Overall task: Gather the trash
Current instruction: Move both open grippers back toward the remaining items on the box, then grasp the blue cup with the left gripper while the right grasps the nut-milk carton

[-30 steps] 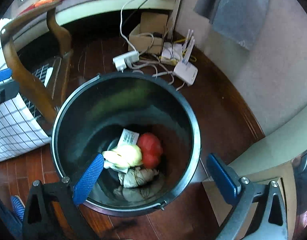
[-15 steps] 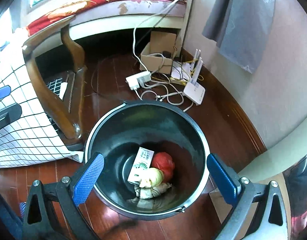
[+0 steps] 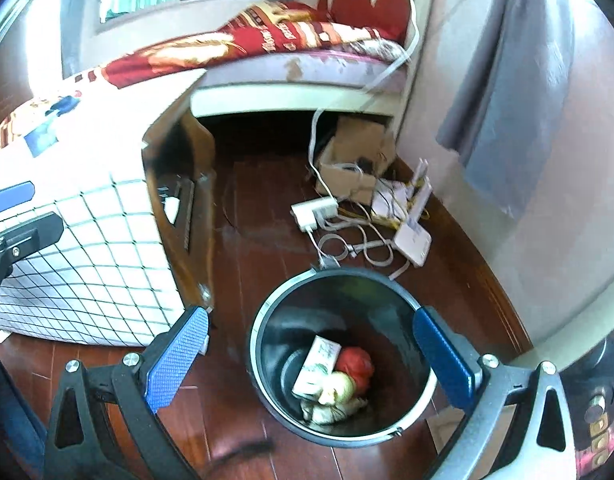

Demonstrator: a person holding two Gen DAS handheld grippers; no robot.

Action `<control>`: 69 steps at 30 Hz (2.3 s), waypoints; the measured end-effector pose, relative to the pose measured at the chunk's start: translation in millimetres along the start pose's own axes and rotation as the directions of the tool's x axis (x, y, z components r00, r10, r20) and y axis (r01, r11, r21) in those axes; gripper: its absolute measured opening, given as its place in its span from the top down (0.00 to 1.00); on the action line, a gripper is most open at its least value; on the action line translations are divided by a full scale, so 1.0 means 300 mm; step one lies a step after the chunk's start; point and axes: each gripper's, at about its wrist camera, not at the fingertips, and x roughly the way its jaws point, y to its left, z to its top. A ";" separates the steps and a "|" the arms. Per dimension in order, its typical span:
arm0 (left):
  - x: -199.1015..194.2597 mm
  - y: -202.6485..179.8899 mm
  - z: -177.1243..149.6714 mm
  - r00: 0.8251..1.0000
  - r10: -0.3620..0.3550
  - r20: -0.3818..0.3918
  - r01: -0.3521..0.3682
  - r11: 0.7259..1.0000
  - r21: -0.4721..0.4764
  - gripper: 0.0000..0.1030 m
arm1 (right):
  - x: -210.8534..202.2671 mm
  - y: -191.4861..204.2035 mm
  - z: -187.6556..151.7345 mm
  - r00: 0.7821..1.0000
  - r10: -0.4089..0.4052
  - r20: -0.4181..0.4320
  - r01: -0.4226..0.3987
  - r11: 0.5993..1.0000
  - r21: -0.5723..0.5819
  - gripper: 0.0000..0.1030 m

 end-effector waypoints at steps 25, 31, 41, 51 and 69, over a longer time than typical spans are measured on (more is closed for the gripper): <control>-0.189 0.619 -0.036 0.953 0.299 0.052 -0.275 0.922 -0.272 0.01 | -0.016 0.550 0.342 0.964 0.217 0.153 -0.190 0.966 -0.175 0.00; -0.134 0.691 -0.002 0.950 0.308 0.044 -0.284 0.915 -0.287 0.01 | 0.009 0.657 0.432 0.955 0.245 0.166 -0.208 0.955 -0.211 0.00; -0.034 0.744 0.072 0.957 0.286 0.046 -0.263 0.925 -0.275 0.09 | 0.141 0.694 0.525 0.965 0.224 0.135 -0.195 0.960 -0.198 0.00; 0.152 0.788 0.145 0.964 0.266 -0.023 -0.262 0.924 -0.277 0.13 | 0.266 0.723 0.598 0.968 0.234 0.090 -0.211 0.953 -0.218 0.00; 0.068 0.848 0.118 0.962 0.271 0.019 -0.254 0.921 -0.294 0.25 | 0.401 0.875 0.740 0.946 0.323 0.037 -0.301 0.914 -0.273 0.00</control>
